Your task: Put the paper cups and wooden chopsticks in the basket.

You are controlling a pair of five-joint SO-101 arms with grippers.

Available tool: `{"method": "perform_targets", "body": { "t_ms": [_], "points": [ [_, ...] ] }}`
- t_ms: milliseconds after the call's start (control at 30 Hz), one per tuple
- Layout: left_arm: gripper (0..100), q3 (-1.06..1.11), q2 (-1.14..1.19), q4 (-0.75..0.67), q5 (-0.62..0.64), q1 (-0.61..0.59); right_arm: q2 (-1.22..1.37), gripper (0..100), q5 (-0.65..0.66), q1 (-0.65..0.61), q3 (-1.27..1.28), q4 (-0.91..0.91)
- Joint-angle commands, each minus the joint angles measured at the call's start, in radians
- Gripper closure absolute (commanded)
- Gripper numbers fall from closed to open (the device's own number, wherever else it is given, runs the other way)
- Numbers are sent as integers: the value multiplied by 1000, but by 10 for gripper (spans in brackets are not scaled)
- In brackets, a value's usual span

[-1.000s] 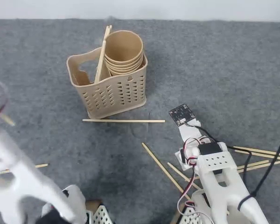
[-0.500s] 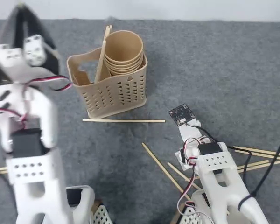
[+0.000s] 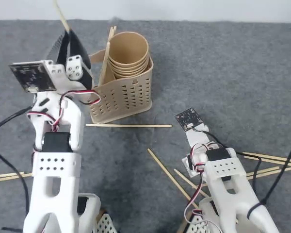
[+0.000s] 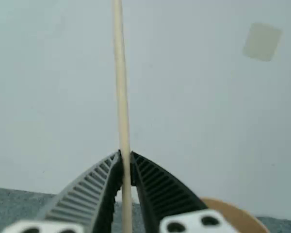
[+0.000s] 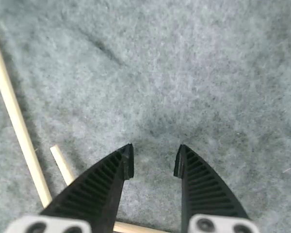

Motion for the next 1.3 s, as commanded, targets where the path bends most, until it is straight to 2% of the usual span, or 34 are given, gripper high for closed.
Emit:
{"method": "perform_targets", "body": {
  "t_ms": [0,100,333,500,667,733,933,1033,1133,1267],
  "points": [
    [983,41,-28,-29,-12,-9,-22,844,14,12,-3,-5],
    [940,62,-34,-29,-8,-11,-22,844,14,12,-3,-5],
    [755,70,-34,-25,51,-74,-22,844,14,12,-3,-5],
    [754,48,-35,-23,55,-169,-22,844,14,13,-3,-5],
    [754,50,-104,-17,55,-341,-22,844,14,13,-3,-5],
    [754,47,-169,58,55,-433,-22,844,14,13,-3,-5],
    [754,44,-308,489,55,-721,-24,844,14,10,-3,-7],
    [754,48,-310,641,55,-850,-24,844,14,8,-3,-7],
    [754,99,-287,697,57,-953,-22,844,14,8,-3,-7],
    [754,199,-198,649,49,-1048,-22,844,14,8,-3,-7]
  ]
}}
